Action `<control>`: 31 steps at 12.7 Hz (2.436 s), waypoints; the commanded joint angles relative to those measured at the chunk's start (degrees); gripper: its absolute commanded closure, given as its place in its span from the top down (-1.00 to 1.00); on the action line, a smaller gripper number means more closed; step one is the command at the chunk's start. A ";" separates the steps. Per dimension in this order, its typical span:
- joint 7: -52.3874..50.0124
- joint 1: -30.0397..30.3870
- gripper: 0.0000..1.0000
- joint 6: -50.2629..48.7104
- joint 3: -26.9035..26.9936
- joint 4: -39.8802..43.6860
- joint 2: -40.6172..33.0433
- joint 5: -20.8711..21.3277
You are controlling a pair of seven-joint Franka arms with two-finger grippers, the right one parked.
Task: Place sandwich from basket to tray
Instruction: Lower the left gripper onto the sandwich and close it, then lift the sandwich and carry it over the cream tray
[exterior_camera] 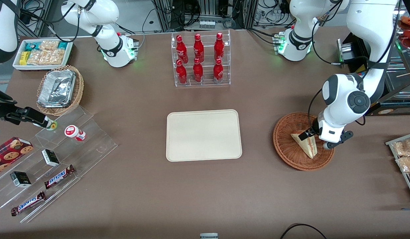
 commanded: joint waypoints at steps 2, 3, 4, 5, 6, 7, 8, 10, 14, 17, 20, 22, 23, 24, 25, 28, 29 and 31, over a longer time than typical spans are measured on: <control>-3.28 -0.03 -0.46 1.11 -0.25 0.49 0.61 -0.67; -3.64 -0.12 -0.93 1.02 -0.25 0.66 0.69 -0.67; -3.64 -0.12 -1.00 0.84 -0.25 0.75 0.69 -0.59; -3.64 -0.21 -1.00 0.67 -0.34 1.01 0.69 -0.59; -3.64 -0.21 -1.00 0.23 -0.34 1.62 0.69 -0.59; -3.55 -0.21 -1.00 -0.03 -0.34 2.50 0.52 -0.59; -3.46 -0.21 -1.00 -1.52 -0.34 3.73 0.43 -0.59; -3.03 -0.21 -1.00 -8.70 -0.60 7.85 0.34 -0.67; -1.79 -1.43 -1.00 -18.13 -2.88 14.80 0.43 -0.41; 0.05 -4.94 -1.00 -20.43 -3.68 15.69 0.34 -0.15; -0.03 -11.69 -1.00 -20.25 -3.59 16.48 0.69 0.12; -0.12 -16.53 -1.00 -20.25 -3.59 19.37 3.75 0.29; -0.47 -18.73 -1.00 -20.34 -3.59 21.21 5.07 0.29; -0.65 -20.67 -1.00 -20.25 -3.59 22.45 6.04 0.29; -1.87 -22.60 -1.00 -20.25 -3.50 24.37 7.62 0.38; -5.56 -28.05 -1.00 -20.34 -3.41 30.00 12.54 1.51; -6.96 -29.90 -1.00 -20.34 -3.50 32.19 14.65 3.09; -11.79 -33.24 -1.00 -20.43 -3.50 37.12 18.87 3.81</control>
